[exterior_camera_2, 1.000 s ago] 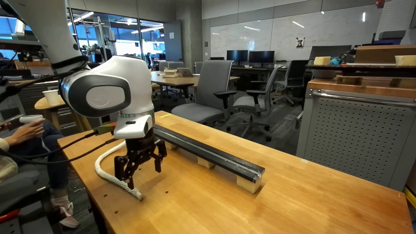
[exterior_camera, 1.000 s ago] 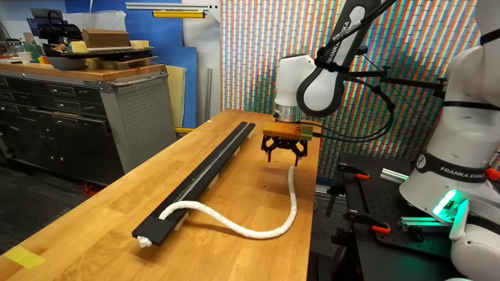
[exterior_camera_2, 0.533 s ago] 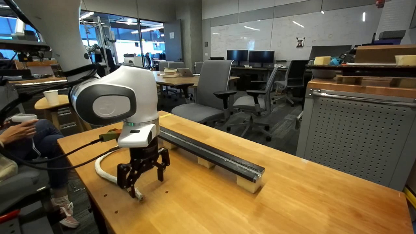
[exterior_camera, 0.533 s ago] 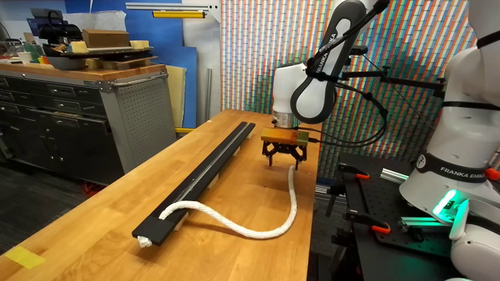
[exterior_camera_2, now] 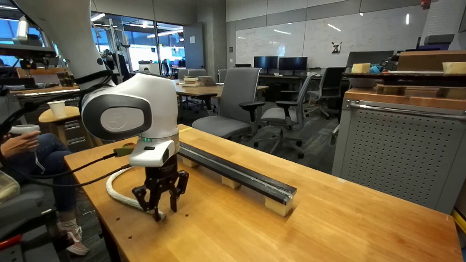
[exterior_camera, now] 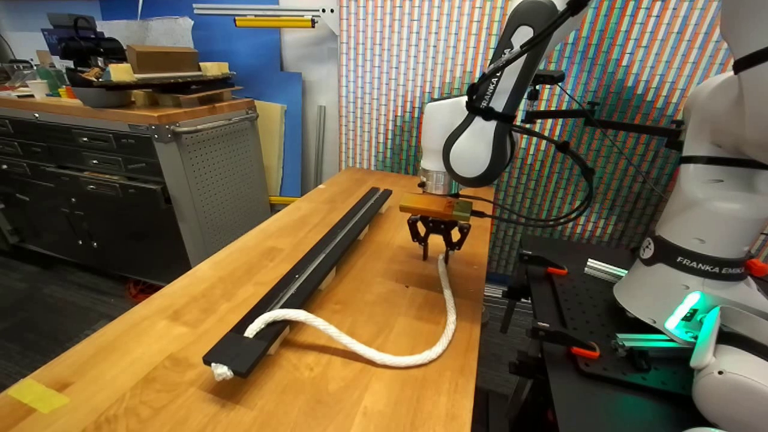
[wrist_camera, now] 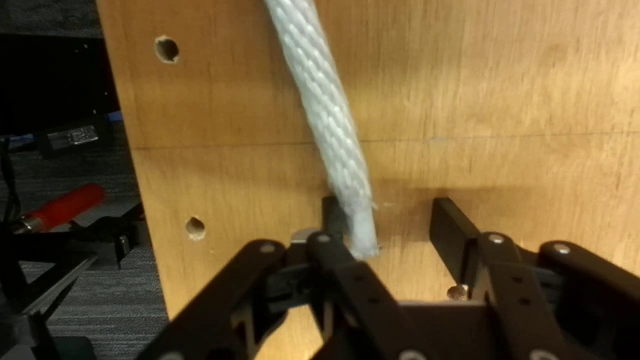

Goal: Set the rope along the middle of the black object then push it into the ridge

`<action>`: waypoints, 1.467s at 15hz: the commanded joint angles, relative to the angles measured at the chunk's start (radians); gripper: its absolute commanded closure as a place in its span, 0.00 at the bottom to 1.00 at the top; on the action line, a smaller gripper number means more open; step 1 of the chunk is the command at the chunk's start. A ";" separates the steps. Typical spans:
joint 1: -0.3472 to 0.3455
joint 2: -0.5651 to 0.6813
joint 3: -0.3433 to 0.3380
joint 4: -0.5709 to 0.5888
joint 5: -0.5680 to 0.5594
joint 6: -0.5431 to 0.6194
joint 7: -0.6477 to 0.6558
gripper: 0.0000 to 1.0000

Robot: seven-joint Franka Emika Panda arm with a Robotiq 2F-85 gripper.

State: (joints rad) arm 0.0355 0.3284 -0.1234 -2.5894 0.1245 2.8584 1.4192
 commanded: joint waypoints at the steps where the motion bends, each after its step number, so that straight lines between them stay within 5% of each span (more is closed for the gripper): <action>1: 0.004 -0.031 -0.001 -0.015 0.034 -0.018 -0.025 0.82; 4: 0.003 -0.036 -0.002 -0.017 0.034 -0.019 -0.026 1.00; 10: 0.032 -0.080 -0.032 -0.018 -0.015 -0.047 -0.018 0.97; 15: 0.086 -0.193 -0.115 0.003 -0.207 -0.152 0.029 0.97; 22: 0.008 -0.291 -0.059 0.143 -0.355 -0.345 0.049 0.97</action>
State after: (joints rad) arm 0.0814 0.0759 -0.2178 -2.5062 -0.1932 2.5971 1.4460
